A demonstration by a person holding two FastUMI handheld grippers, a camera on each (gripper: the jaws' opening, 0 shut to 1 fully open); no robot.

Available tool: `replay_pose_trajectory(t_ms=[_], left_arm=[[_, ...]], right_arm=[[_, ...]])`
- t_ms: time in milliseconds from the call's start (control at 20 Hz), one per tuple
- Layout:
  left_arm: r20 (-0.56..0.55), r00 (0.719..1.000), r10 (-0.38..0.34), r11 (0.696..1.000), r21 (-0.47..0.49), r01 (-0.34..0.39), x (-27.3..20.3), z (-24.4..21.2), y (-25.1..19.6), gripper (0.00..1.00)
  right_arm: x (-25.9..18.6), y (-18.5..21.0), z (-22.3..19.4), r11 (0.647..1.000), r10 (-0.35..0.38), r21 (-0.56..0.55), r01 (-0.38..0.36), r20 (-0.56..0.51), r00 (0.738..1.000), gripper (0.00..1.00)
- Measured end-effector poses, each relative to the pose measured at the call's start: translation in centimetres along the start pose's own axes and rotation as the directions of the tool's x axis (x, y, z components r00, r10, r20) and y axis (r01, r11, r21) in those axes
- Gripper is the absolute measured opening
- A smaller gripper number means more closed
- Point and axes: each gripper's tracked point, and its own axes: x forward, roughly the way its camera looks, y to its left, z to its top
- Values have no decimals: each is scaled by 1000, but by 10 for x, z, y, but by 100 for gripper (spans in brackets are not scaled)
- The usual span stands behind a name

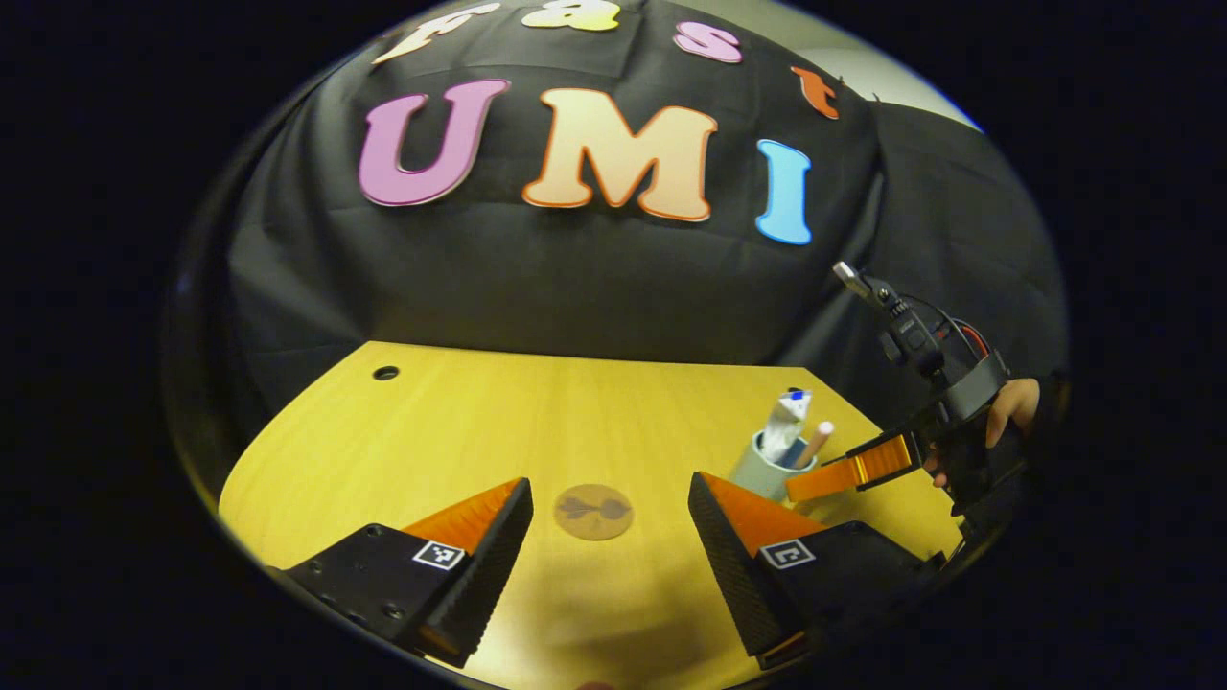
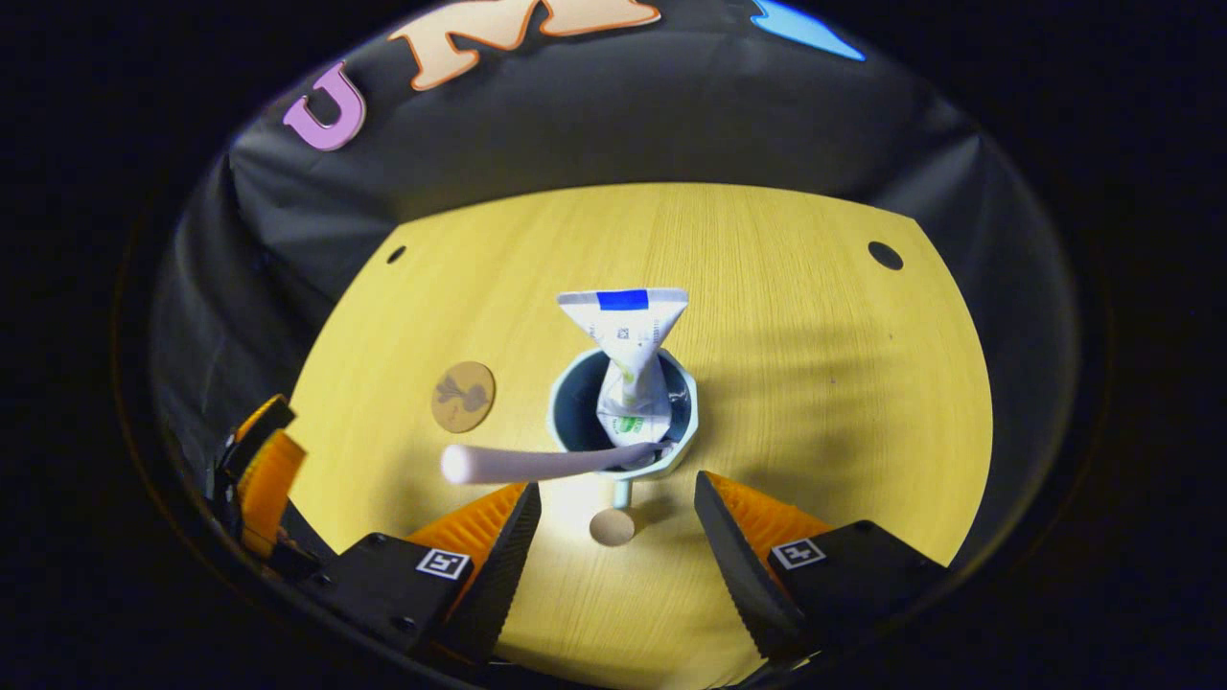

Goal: Put the toothbrush and toothpaste on the desktop into the cup, then pick up the cup and place it on the coaster on the desktop.

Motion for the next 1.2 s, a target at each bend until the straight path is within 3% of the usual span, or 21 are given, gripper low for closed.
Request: replay_pose_trajectory(t_ms=[150, 200, 300, 450, 600, 700, 1200], left_arm=[[1, 997, 72, 997, -8, -72, -12, -4, 39, 95], [3, 996, 93, 996, -12, -93, -15, -4, 50, 95], [-2, 992, 126, 992, -19, -126, -21, -7, 67, 95], [-16, 989, 149, 988, -26, -150, -25, -12, 85, 95], [-30, 989, 144, 989, -37, -145, -23, -15, 90, 95], [-28, 990, 136, 990, -41, -137, -20, -14, 94, 95], [-49, 994, 97, 995, -32, -99, -13, -16, 119, 95]], right_arm=[[28, -7, -9, 999, -40, 2, 41, -86, 995, 90], [34, -9, -15, 998, -56, 2, 56, -113, 992, 97], [44, -9, -20, 998, -65, -3, 66, -148, 987, 97], [54, -9, -28, 996, -88, -17, 86, -189, 978, 80], [61, -12, -38, 995, -101, -28, 97, -232, 967, 46], [61, -7, -37, 994, -104, -47, 96, -217, 971, 37], [57, 76, -23, 998, 48, 41, -42, -170, 984, 38]])
